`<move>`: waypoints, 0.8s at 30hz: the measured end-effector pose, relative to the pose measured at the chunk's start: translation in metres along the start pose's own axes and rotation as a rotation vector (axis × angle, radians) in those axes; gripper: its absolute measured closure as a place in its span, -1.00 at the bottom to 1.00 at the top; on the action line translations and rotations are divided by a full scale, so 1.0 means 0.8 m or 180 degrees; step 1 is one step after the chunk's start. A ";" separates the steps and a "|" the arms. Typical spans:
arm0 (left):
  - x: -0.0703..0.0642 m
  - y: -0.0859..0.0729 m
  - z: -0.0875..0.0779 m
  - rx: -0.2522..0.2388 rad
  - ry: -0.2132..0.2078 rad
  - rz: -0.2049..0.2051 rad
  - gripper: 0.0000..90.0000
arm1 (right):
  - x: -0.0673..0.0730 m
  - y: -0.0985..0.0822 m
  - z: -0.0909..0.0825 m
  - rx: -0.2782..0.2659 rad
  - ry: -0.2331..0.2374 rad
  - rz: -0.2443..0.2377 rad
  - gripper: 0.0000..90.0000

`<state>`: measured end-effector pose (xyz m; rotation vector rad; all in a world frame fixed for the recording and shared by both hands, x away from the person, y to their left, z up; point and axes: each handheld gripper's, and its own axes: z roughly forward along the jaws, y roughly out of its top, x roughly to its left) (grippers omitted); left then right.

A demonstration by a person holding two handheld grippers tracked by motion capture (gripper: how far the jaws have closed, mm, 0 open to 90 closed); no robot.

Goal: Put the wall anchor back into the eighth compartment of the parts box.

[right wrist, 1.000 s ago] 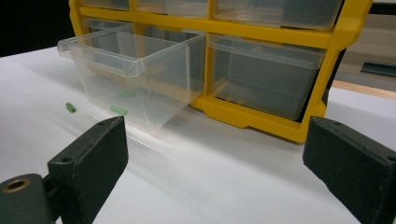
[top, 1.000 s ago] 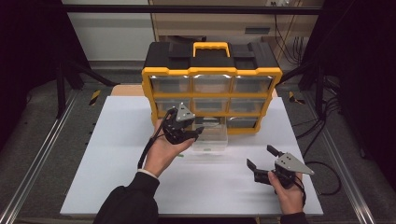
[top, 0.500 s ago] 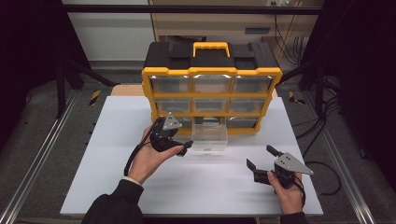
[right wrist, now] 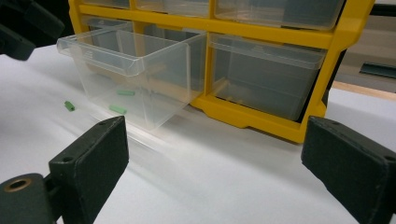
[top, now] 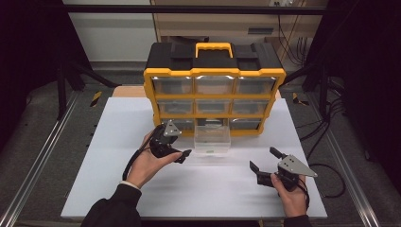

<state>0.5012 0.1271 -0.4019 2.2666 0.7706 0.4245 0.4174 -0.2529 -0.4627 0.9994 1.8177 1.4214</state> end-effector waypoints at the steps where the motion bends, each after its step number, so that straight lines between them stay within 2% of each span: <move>1: 0.000 -0.002 0.002 0.0032 -0.0006 0.0005 -0.70 | 0.000 0.000 0.000 -0.0004 0.0016 0.0009 -0.83; 4: 0.001 -0.007 0.008 0.0074 -0.0021 -0.0015 -0.69 | 0.000 0.000 0.000 -0.0001 0.0016 0.0017 -0.83; 11: 0.002 -0.012 0.022 0.0198 -0.0011 0.0038 -0.67 | 0.000 0.000 0.000 0.0005 0.0008 0.0003 -0.83; 12: 0.003 -0.014 0.024 0.0232 -0.0041 0.0044 -0.66 | 0.000 0.000 0.000 0.0005 0.0006 0.0000 -0.83; 17: 0.003 -0.021 0.032 0.0274 -0.0105 0.0005 -0.54 | -0.001 0.000 0.000 -0.0014 -0.0001 -0.0010 -0.83; 24: 0.003 -0.032 0.045 0.0474 -0.0128 0.0117 -0.27 | -0.002 0.001 -0.001 -0.0015 -0.0005 0.0001 -0.83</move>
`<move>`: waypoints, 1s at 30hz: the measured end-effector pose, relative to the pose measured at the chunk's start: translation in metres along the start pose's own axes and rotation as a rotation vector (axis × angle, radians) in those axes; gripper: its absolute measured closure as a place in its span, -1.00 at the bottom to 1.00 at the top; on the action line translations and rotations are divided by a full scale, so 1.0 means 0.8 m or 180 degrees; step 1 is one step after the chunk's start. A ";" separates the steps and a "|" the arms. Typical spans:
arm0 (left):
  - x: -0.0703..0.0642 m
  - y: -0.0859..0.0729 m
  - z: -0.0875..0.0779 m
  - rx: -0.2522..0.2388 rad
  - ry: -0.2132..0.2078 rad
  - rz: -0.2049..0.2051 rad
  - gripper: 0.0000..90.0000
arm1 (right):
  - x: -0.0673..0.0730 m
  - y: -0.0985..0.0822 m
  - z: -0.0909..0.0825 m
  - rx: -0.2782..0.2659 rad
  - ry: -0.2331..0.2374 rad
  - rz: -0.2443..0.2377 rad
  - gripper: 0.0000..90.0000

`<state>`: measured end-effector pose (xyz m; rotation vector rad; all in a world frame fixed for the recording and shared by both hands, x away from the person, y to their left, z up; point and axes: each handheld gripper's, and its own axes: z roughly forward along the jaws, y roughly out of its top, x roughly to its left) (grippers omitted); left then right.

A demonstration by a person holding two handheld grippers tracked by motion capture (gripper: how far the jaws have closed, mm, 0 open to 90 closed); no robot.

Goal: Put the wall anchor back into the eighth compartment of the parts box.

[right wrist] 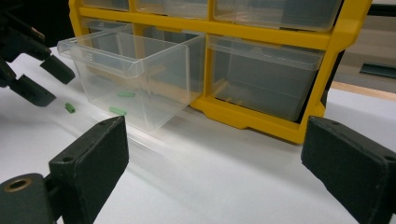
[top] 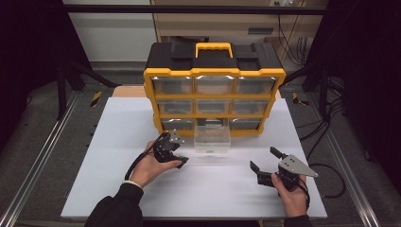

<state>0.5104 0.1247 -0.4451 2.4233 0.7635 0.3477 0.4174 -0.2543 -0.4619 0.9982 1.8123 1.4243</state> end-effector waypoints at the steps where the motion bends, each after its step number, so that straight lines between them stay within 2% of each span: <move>1: -0.001 -0.001 0.002 0.0016 -0.0005 -0.0003 -0.23 | 0.000 0.000 0.000 -0.0001 0.0001 -0.0001 -0.83; 4: -0.001 -0.001 0.006 0.0031 -0.0021 0.0029 -0.04 | 0.002 -0.001 0.002 0.0009 0.0020 -0.0028 -0.83; 10: 0.002 -0.002 0.011 0.0075 -0.0017 0.0070 0.18 | 0.001 -0.001 0.002 0.0001 0.0009 -0.0005 -0.83; 14: 0.002 0.001 0.012 0.0019 -0.0004 0.0036 0.25 | 0.001 0.000 0.001 0.0019 0.0012 -0.0011 -0.83; 17: 0.003 0.002 0.013 0.0042 0.0003 0.0076 0.30 | 0.002 0.000 0.002 0.0027 0.0036 -0.0005 -0.83; 19: 0.003 0.002 0.015 0.0026 0.0005 0.0035 0.36 | 0.002 0.000 0.002 0.0022 0.0026 -0.0014 -0.83; 30: 0.003 0.001 0.019 0.0107 -0.0054 0.0019 0.54 | 0.002 -0.001 0.001 0.0037 0.0043 0.0005 -0.82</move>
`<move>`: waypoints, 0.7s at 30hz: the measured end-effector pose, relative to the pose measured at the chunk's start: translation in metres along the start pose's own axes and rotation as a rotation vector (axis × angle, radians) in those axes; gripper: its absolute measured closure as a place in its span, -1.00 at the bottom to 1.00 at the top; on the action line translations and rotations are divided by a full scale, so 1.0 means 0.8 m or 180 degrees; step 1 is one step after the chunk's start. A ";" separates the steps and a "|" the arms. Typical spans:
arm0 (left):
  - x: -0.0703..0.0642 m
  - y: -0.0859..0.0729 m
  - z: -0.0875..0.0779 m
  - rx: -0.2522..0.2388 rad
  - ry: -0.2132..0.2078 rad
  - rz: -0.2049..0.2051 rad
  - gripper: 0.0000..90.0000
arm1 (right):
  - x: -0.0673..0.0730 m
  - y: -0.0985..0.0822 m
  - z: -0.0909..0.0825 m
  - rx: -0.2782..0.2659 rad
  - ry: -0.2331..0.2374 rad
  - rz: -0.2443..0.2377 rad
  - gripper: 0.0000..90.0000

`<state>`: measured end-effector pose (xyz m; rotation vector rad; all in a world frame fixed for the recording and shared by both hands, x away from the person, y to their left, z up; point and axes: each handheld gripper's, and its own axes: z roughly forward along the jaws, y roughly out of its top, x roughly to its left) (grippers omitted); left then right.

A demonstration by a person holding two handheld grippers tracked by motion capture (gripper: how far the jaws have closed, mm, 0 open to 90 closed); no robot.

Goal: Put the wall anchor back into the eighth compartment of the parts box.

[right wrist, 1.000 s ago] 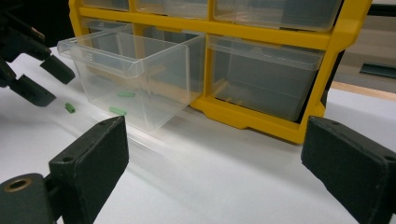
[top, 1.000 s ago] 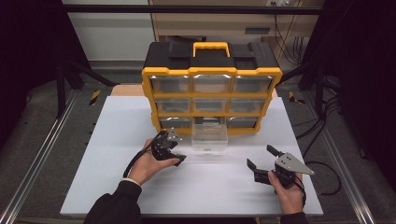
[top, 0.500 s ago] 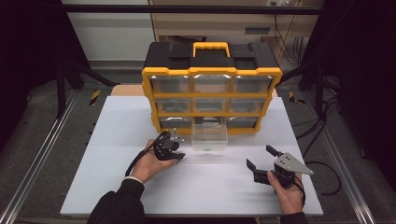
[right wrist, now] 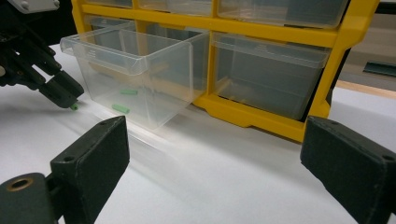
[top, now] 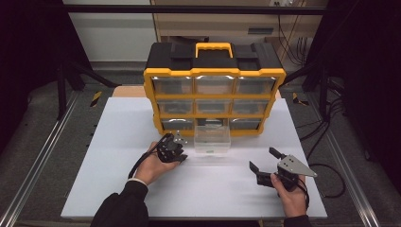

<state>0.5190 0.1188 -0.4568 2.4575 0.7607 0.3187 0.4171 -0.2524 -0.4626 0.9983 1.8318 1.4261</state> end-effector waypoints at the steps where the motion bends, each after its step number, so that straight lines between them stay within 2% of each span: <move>1: 0.000 0.000 0.000 0.0005 -0.0019 -0.0008 0.55 | 0.000 0.000 0.000 -0.0007 0.0003 -0.0006 -0.82; 14: 0.001 -0.001 0.004 0.0021 -0.0053 -0.0050 0.66 | 0.001 0.000 0.000 -0.0007 0.0001 -0.0025 -0.82; 21: -0.001 -0.002 0.003 0.0038 -0.0045 -0.0073 0.84 | 0.001 0.000 0.001 -0.0023 0.0012 -0.0024 -0.82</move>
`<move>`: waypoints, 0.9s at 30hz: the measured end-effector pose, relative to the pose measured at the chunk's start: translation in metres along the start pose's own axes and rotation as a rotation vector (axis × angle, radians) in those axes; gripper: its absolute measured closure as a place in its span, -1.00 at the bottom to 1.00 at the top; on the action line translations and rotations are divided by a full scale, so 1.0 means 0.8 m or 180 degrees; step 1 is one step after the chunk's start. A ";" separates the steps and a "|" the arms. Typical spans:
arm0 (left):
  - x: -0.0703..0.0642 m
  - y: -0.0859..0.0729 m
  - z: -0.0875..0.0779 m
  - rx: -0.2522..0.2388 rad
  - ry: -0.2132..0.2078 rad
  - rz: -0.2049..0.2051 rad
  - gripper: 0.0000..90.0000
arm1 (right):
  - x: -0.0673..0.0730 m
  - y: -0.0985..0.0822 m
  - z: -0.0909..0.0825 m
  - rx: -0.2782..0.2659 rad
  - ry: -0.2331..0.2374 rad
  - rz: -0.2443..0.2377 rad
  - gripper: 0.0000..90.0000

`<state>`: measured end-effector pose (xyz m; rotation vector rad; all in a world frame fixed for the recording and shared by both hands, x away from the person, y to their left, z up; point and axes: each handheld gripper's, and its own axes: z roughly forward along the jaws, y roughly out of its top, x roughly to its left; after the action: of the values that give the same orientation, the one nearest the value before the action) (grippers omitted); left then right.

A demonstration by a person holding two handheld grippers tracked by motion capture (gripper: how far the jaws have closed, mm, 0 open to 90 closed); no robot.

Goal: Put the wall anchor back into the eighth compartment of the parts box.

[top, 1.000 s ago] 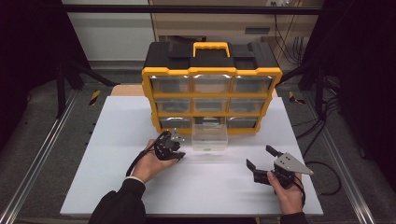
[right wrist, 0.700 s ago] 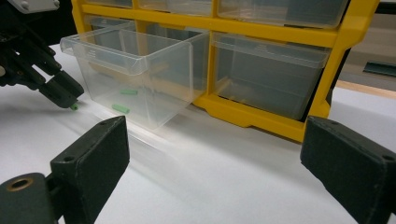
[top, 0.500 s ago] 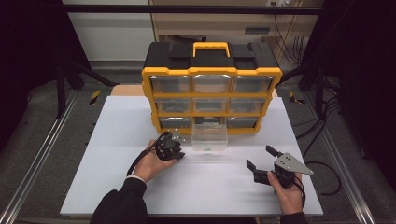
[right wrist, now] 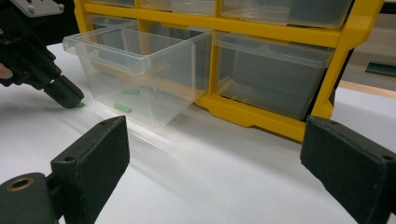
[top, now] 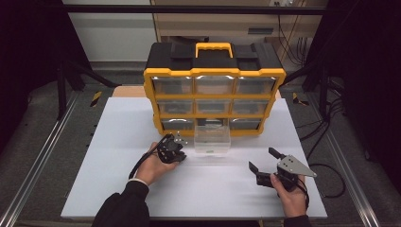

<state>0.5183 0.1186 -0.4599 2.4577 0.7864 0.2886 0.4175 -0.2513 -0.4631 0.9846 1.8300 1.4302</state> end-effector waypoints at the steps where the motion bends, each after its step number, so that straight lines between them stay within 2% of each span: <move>1: 0.000 0.000 0.000 -0.0003 0.0001 -0.0002 0.85 | 0.000 0.000 0.000 0.0002 -0.0005 0.0000 -0.82; 4: -0.001 -0.001 -0.001 -0.0009 0.0006 -0.0002 0.86 | 0.000 0.000 0.000 -0.0003 -0.0002 -0.0003 -0.82; 10: -0.003 -0.002 -0.002 -0.0136 0.0030 -0.0039 0.86 | 0.000 0.000 0.000 -0.0005 0.0007 0.0002 -0.82; 14: -0.004 -0.003 -0.006 -0.0164 0.0026 -0.0039 0.86 | 0.000 0.000 0.000 -0.0001 0.0014 0.0005 -0.82; 17: -0.005 -0.003 -0.009 -0.0269 0.0037 -0.0054 0.86 | 0.001 -0.001 0.001 0.0026 0.0009 0.0003 -0.82; 24: -0.007 -0.005 -0.015 -0.0276 0.0070 -0.0063 0.86 | 0.002 -0.001 0.000 0.0044 0.0040 0.0018 -0.82; 27: -0.006 -0.005 -0.018 -0.0287 0.0064 -0.0063 0.86 | 0.001 -0.001 0.001 0.0030 0.0027 -0.0024 -0.82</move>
<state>0.5075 0.1245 -0.4505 2.3649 0.7887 0.3345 0.4178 -0.2505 -0.4644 0.9768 1.8461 1.4248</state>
